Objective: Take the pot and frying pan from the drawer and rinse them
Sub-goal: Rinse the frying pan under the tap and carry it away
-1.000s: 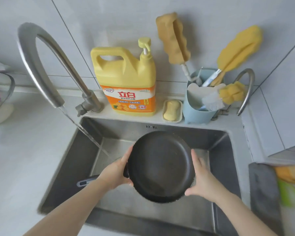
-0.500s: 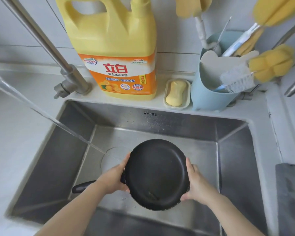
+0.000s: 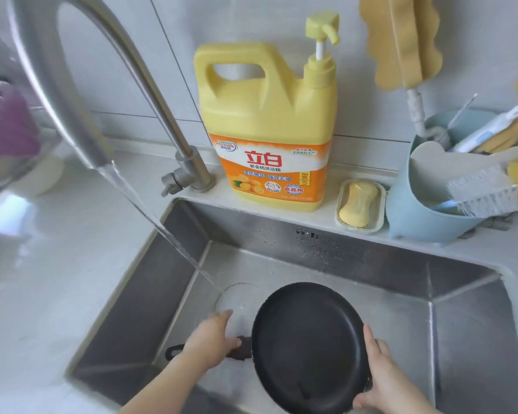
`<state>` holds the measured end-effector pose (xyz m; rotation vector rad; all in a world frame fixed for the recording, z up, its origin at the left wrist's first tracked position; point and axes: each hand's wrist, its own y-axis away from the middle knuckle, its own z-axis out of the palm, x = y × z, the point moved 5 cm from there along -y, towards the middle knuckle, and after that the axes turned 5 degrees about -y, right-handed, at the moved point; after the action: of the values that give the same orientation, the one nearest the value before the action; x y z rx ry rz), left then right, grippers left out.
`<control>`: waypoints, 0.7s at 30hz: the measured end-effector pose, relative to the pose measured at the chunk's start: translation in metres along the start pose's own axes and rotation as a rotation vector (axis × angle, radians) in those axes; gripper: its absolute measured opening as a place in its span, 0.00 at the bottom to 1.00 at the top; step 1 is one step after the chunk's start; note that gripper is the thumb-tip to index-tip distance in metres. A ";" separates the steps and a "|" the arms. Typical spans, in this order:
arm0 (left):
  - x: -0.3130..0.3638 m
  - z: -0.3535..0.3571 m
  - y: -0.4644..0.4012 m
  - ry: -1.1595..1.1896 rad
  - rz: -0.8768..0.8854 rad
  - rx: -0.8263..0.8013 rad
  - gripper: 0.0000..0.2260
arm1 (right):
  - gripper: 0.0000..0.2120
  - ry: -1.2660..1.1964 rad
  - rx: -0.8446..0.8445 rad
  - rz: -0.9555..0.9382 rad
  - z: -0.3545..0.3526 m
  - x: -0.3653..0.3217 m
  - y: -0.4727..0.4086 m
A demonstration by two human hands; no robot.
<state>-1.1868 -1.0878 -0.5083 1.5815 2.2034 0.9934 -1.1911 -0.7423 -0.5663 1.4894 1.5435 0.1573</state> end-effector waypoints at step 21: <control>0.039 -0.238 0.028 0.870 0.177 0.890 0.11 | 0.71 0.016 0.023 -0.012 -0.005 -0.007 0.009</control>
<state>-1.3148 -1.1375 -0.3082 1.9188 3.5108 0.8879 -1.1896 -0.7437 -0.5544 1.4997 1.5712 0.1458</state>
